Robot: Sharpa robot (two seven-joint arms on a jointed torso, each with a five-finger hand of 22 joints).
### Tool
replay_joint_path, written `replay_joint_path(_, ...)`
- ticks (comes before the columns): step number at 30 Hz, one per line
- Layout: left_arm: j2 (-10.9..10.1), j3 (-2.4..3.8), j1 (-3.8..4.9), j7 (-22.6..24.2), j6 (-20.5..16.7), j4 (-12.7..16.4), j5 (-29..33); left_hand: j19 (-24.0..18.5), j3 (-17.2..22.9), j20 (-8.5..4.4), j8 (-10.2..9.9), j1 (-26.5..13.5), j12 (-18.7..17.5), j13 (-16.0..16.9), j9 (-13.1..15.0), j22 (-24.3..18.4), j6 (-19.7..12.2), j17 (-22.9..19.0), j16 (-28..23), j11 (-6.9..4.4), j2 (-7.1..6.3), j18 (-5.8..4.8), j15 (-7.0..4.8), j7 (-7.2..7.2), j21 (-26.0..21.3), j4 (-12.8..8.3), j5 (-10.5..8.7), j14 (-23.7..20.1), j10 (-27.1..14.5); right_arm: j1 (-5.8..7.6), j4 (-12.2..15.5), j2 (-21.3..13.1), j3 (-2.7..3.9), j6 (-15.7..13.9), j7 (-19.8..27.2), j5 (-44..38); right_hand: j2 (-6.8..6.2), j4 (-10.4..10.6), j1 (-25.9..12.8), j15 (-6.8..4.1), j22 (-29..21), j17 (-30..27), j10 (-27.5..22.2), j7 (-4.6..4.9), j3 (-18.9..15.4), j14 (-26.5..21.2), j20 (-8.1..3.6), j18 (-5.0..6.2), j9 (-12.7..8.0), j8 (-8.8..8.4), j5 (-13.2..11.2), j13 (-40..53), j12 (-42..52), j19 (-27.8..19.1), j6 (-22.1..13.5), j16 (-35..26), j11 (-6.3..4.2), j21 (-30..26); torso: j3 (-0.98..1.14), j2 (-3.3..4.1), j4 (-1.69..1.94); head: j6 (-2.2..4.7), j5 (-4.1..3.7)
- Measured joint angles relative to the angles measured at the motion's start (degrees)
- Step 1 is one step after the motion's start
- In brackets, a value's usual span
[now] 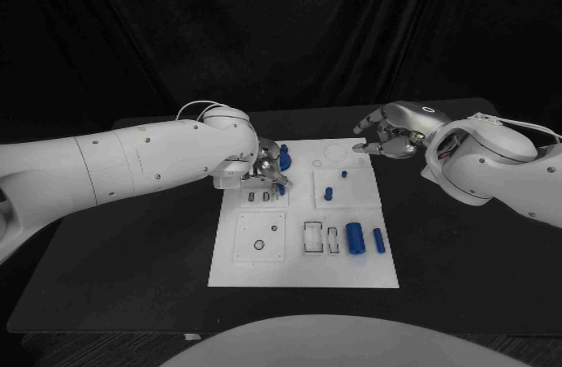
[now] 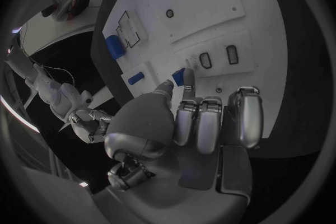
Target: Assemble the parts on the task board
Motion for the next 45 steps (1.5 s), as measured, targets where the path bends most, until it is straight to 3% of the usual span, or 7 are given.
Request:
replay_joint_path(11,0.03,-0.02,-0.15,-0.02,0.41,-0.15,0.0,0.0,1.44,0.0,-0.74,0.0,0.0,0.0,0.41,0.0,0.41,0.0,0.0,0.0,0.0,0.0,0.0,0.01,-0.14,-0.8,0.48,0.0,0.0,-0.06,-0.06,0.05,0.0,0.08,0.02,0.0,-0.01,0.0,0.01,0.0,-0.01,-0.01,0.0,-0.01,0.0,0.0,0.0,0.0,-0.06,0.0,0.0,-0.01,-0.04,0.0,0.01,0.0,0.0,0.0,0.01,0.02,-0.01,0.0,0.12)
replay_joint_path(22,0.08,0.0,-0.23,0.08,0.66,-0.46,0.0,-0.2,5.61,-0.2,-2.15,-0.53,0.0,-0.01,1.46,0.04,1.05,0.0,0.0,0.01,-1.12,0.0,-0.12,-0.21,-0.38,-3.13,1.34,-0.13,0.0,-0.15,-0.21,0.15,0.0,0.18,0.03,0.0,-0.01,0.0,0.01,0.0,-0.01,-0.19,0.0,-0.2,0.0,0.0,0.0,0.0,-0.06,0.0,0.0,-0.31,-0.33,0.0,0.2,0.0,0.0,-0.27,0.01,0.03,-0.01,0.0,0.22)
replay_joint_path(30,-0.04,0.02,-0.31,0.4,0.67,-0.6,0.0,-0.2,12.34,-0.2,-3.77,-3.14,0.0,-0.01,3.09,0.04,2.08,0.0,0.0,-0.4,-3.72,0.0,-0.41,-0.4,-0.95,-6.01,2.75,0.0,0.01,-0.32,-0.34,0.22,0.0,0.28,0.04,0.0,-0.02,0.0,0.01,0.0,-0.01,-0.67,-0.21,-0.2,0.0,0.0,0.02,0.0,-0.11,0.0,0.0,-0.89,-1.1,-0.02,0.2,-0.03,-0.19,-0.63,0.01,0.02,-0.02,0.0,0.29)
replay_joint_path(36,-0.22,0.0,-0.38,0.67,0.62,-0.63,-0.01,-0.2,19.59,-0.2,-4.81,-6.45,0.0,-0.01,5.2,0.04,2.78,0.0,0.0,-0.4,-5.93,0.0,-0.41,-0.3,-1.17,-8.93,5.53,0.0,0.01,-0.4,-0.41,0.25,0.0,0.38,0.05,0.0,-0.02,-0.17,0.01,0.35,0.03,-1.13,-0.41,0.0,-0.16,-0.04,0.21,0.0,-0.17,0.0,0.0,-1.5,-1.67,-0.21,0.41,-0.44,0.01,-1.26,0.02,0.02,-0.02,0.0,0.31)
replay_joint_path(41,-0.59,-0.01,-0.4,0.85,0.56,-0.65,-0.02,-0.2,23.99,-0.2,-5.04,-8.04,0.0,-0.01,6.47,0.03,3.14,0.0,0.0,-0.4,-6.91,0.0,-0.41,-0.23,-1.17,-10.84,7.11,0.0,0.01,-0.46,-0.48,0.28,0.0,0.5,0.06,0.0,-0.02,-0.17,0.01,0.35,0.03,-1.29,-0.82,0.0,-0.16,-0.04,0.21,0.0,-0.23,0.0,0.0,-1.99,-2.31,-0.21,0.41,-0.67,0.0,-1.34,0.02,0.02,-0.02,0.0,0.34)
replay_joint_path(45,-1.01,-0.01,-0.41,0.93,0.44,-0.63,-0.02,-0.2,25.29,-0.2,-5.25,-9.26,0.0,-0.01,7.47,0.03,3.49,0.0,0.0,-0.4,-7.58,0.0,-0.41,-0.2,-1.4,-10.48,8.51,0.0,0.01,-0.49,-0.53,0.31,0.0,0.57,0.06,0.0,0.0,-0.17,0.02,0.35,0.02,-1.38,-0.82,0.0,-0.16,-0.04,0.2,0.0,-0.23,0.0,0.0,-2.29,-2.65,-0.2,0.41,-0.67,0.0,-1.39,0.02,0.02,-0.02,0.0,0.34)
